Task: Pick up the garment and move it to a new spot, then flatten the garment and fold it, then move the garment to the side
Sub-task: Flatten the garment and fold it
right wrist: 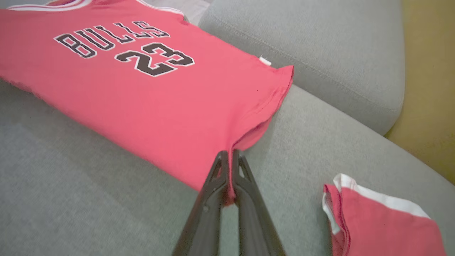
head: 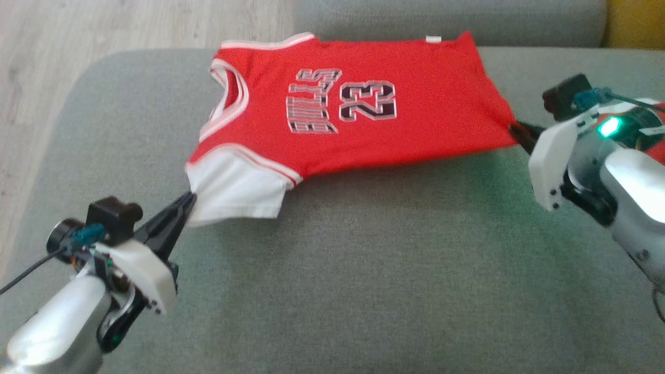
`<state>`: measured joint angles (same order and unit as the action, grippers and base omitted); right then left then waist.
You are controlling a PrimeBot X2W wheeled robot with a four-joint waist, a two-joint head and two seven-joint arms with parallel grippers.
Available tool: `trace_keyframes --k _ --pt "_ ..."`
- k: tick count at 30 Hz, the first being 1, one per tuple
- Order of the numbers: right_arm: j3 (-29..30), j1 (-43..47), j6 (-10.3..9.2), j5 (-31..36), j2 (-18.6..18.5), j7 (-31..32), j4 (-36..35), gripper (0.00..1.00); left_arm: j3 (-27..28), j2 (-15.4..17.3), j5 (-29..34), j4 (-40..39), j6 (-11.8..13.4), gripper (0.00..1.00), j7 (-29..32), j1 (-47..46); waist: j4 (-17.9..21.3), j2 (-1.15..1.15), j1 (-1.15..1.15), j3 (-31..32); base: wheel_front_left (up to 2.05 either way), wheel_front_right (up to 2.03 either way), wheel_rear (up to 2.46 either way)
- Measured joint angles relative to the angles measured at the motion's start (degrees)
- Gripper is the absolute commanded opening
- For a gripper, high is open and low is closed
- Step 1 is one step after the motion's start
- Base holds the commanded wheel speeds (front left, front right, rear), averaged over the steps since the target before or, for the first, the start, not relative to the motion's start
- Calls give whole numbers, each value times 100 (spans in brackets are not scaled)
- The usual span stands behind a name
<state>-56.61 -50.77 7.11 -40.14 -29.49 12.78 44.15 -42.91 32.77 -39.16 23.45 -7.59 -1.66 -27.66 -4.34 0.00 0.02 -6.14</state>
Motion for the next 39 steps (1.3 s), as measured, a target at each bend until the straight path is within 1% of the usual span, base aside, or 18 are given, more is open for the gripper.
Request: trace_keyframes --k 4,6,8,10,13,16,19,23,26,29,32,39 --pt "-423 185 0 -665 -446 522 -547 0 -178 397 -264 -568 0 0 297 280 -8 0 0 237 0 0 0" --pt "-521 355 0 -1115 -611 861 -780 0 -253 532 -427 -846 0 0 471 424 -12 0 -1 351 0 0 0" --pt "-587 593 0 -1580 -769 1061 -1062 0 -388 692 -609 -1150 0 0 653 621 -16 0 -1 469 0 0 0" --pt "-683 812 0 -1871 -937 1261 -1318 0 -446 866 -670 -1379 0 0 767 843 -21 0 0 577 0 0 0" --pt "-782 1062 0 -2173 -1183 1425 -1633 0 -481 1116 -787 -1697 44 0 876 1104 -30 0 0 697 0 0 0" --pt "-765 1170 0 -2442 -1298 1449 -1866 0 -475 1237 -827 -1958 144 0 972 1179 -35 0 0 703 0 0 0" --pt "-766 1162 0 -2425 -1295 1449 -1972 0 -454 1252 -826 -2097 237 0 1023 1160 -17 0 -2 638 0 0 0" --pt "-721 1139 0 -2381 -1277 1436 -1963 0 -453 1249 -824 -2091 254 0 1123 1100 19 0 -2 511 0 0 0" --pt "-630 1056 0 -2328 -1205 1380 -1906 0 -448 1241 -823 -1951 246 0 1222 829 57 0 -2 395 0 0 0" --pt "-437 818 0 -2316 -1060 1290 -1707 0 -343 1176 -828 -1626 201 0 1282 440 98 0 -2 256 0 0 0" --pt "-219 597 0 -2390 -895 1232 -1447 0 -298 1033 -883 -1160 159 0 1327 6 124 0 -2 92 0 0 0" --pt "-89 177 0 -2335 -542 1127 -958 0 -414 625 -783 -194 45 0 1479 -1005 204 0 -3 -334 0 0 0"
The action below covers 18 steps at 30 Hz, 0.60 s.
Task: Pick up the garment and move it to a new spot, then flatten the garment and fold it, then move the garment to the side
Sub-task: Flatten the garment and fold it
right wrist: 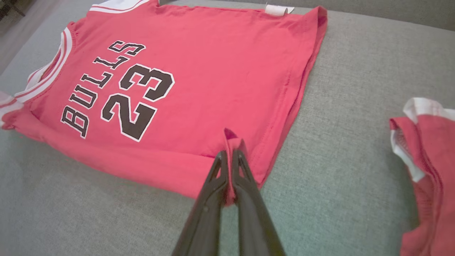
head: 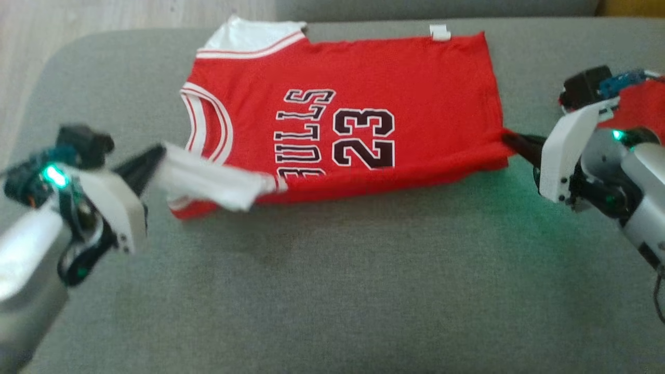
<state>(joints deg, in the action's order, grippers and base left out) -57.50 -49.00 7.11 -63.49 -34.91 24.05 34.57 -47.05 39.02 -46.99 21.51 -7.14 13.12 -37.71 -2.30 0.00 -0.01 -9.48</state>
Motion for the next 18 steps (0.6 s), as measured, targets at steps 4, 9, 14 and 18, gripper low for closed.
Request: trace_keyframes --k 4,9,14,18 --pt "8 -316 0 115 198 -70 299 0 -119 -185 42 665 -3 0 -2 -775 73 0 0 -301 0 0 0" --pt "-42 -536 0 171 386 -132 491 0 -513 -308 56 1044 -45 0 -3 -1216 176 0 0 -540 0 0 0" --pt "-147 -601 0 216 455 -149 571 0 -739 -354 1 1362 -45 0 -68 -1473 242 0 0 -692 0 0 0" --pt "-179 -715 0 215 544 -257 680 0 -918 -405 -103 1630 -45 0 -189 -1742 283 0 0 -808 0 0 0"
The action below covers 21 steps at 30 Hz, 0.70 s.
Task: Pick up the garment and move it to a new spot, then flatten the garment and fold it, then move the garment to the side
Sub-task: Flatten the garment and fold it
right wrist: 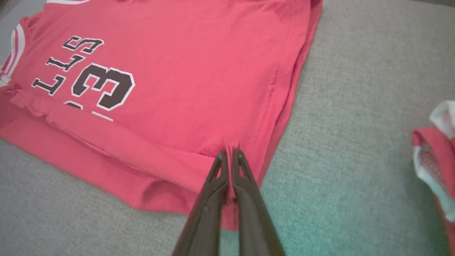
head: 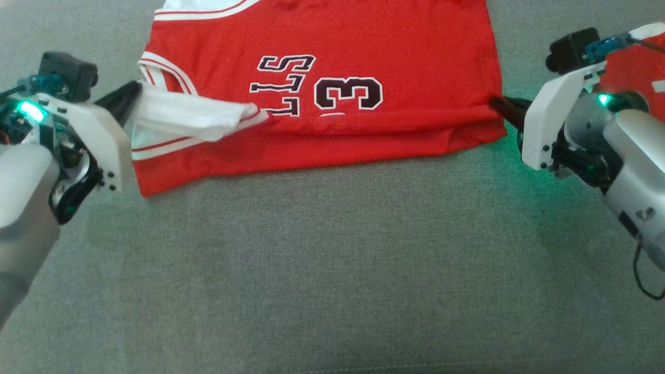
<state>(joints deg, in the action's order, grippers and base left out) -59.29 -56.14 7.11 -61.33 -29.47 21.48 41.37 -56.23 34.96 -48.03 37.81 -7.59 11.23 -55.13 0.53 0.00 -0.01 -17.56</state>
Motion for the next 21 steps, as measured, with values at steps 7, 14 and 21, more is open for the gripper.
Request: trace_keyframes --k 7,14,21 --pt "75 -188 0 -70 85 -468 243 100 -89 -240 -35 687 9 100 -621 -339 3 0 1 -96 0 0 0" --pt "404 -209 0 -171 189 -1502 401 100 229 -659 -43 1266 235 100 -1640 -508 -48 0 1 9 0 0 0" --pt "903 -176 0 -25 405 -3346 402 100 1187 -950 -281 849 653 100 -2561 -429 -112 0 1 297 0 0 0"
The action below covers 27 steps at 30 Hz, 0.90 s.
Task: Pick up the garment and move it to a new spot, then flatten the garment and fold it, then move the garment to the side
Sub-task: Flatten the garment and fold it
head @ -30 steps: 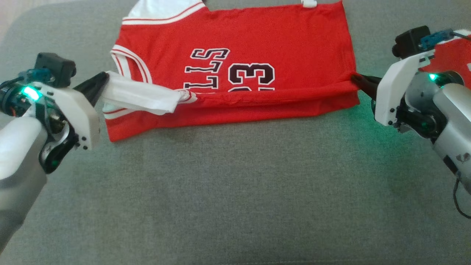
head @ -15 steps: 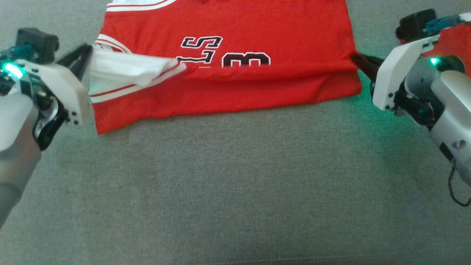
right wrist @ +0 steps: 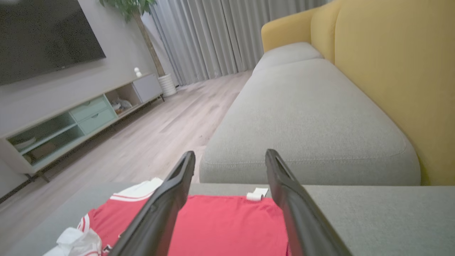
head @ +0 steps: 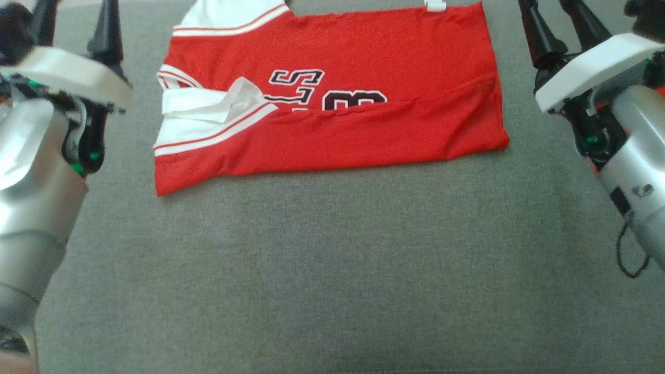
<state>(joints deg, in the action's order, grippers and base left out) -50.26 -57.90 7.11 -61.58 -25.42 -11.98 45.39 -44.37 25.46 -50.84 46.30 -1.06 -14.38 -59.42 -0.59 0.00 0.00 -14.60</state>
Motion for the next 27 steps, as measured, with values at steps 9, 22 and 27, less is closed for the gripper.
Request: trace_keyframes --k 9,22,27 --pt "2893 1582 0 2316 916 -250 -1182 100 2018 -494 1408 -2780 883 100 -36 2462 -54 0 1 450 0 0 0" --pt "4196 4692 0 4708 2240 -266 -2971 100 3197 -1616 2853 -3699 676 100 -34 5036 -9 0 1 543 0 0 0" --pt "4100 4664 0 4698 2258 -266 -3196 100 3305 -1657 2983 -2976 423 100 -33 4771 39 0 0 402 0 0 0"
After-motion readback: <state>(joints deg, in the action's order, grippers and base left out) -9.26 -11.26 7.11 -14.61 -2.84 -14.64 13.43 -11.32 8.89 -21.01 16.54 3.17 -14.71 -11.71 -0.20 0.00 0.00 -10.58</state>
